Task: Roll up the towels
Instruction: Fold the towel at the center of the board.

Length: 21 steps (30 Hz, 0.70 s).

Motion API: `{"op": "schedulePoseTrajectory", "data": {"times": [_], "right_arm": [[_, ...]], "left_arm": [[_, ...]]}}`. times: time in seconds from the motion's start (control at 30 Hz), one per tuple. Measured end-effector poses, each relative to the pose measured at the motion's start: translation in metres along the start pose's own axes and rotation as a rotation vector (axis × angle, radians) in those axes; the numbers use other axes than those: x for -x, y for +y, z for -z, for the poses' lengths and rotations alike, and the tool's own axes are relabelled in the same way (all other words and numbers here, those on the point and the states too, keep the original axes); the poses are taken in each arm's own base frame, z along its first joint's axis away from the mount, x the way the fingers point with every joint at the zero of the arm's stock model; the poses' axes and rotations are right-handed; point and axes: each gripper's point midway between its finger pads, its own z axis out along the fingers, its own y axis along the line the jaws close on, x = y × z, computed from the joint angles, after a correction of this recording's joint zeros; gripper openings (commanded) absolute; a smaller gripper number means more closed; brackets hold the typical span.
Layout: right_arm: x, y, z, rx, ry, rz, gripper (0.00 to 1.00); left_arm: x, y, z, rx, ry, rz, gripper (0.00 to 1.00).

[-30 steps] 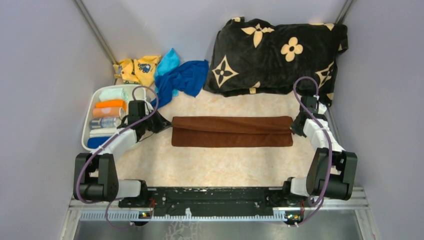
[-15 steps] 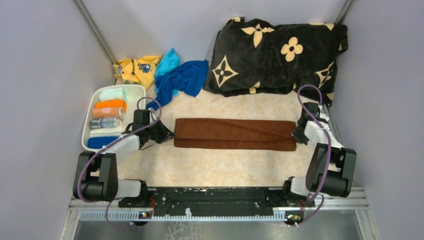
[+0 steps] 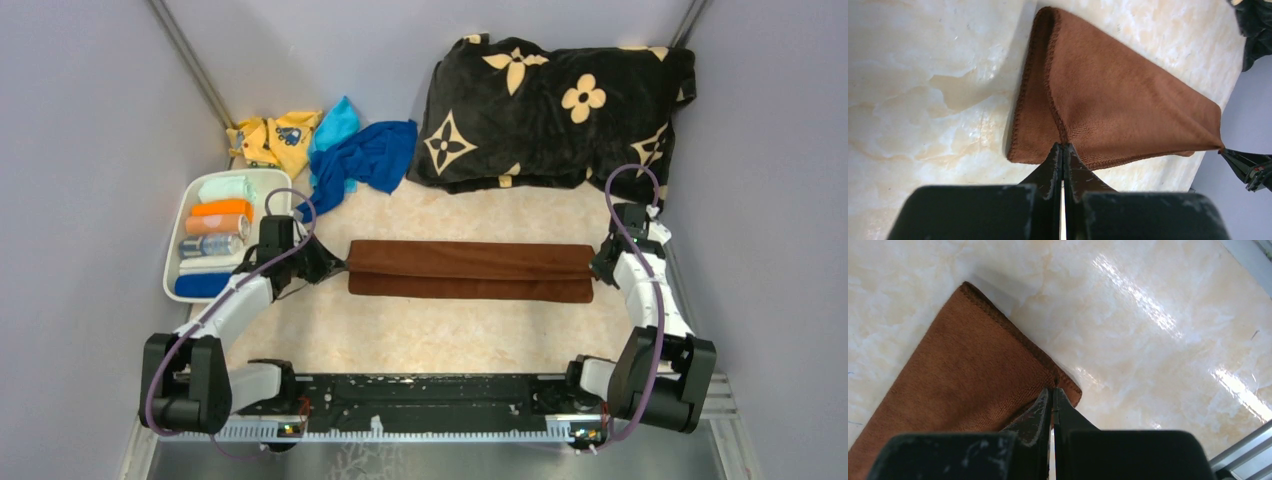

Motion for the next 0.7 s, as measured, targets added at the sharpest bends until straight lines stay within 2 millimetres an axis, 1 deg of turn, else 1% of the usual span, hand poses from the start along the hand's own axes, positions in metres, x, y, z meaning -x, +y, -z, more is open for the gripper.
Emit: {"op": "schedulePoseTrajectory", "data": {"times": [0.1,0.3,0.37,0.43,0.5,0.57,0.63,0.67,0.7], "right_arm": [[-0.01,-0.005,-0.003,-0.009,0.013,-0.014,0.0],[-0.051,-0.028,-0.027,-0.09,0.126,-0.025,0.01],[-0.059,-0.033,-0.032,-0.108,0.153,-0.033,0.09],[-0.057,-0.032,-0.033,-0.105,0.152,-0.043,0.21],[-0.056,-0.032,-0.034,-0.102,0.152,-0.045,0.32],[-0.057,-0.032,-0.033,-0.101,0.154,-0.041,0.41],[-0.057,-0.032,-0.032,-0.098,0.156,-0.034,0.47],[-0.056,-0.032,-0.03,-0.096,0.157,-0.032,0.48],[-0.054,-0.032,-0.027,-0.092,0.153,-0.029,0.49]], "left_arm": [[-0.01,0.011,-0.003,0.024,0.023,0.012,0.0],[-0.04,0.046,-0.02,0.112,0.122,0.054,0.0],[-0.045,0.051,-0.022,0.123,0.138,0.058,0.01],[-0.044,0.051,-0.023,0.118,0.133,0.052,0.1],[-0.043,0.05,-0.023,0.115,0.13,0.043,0.23],[-0.042,0.05,-0.022,0.114,0.125,0.037,0.29],[-0.041,0.049,-0.02,0.112,0.117,0.029,0.38],[-0.04,0.048,-0.017,0.112,0.113,0.022,0.43],[-0.039,0.047,-0.015,0.111,0.105,0.016,0.45]]}}
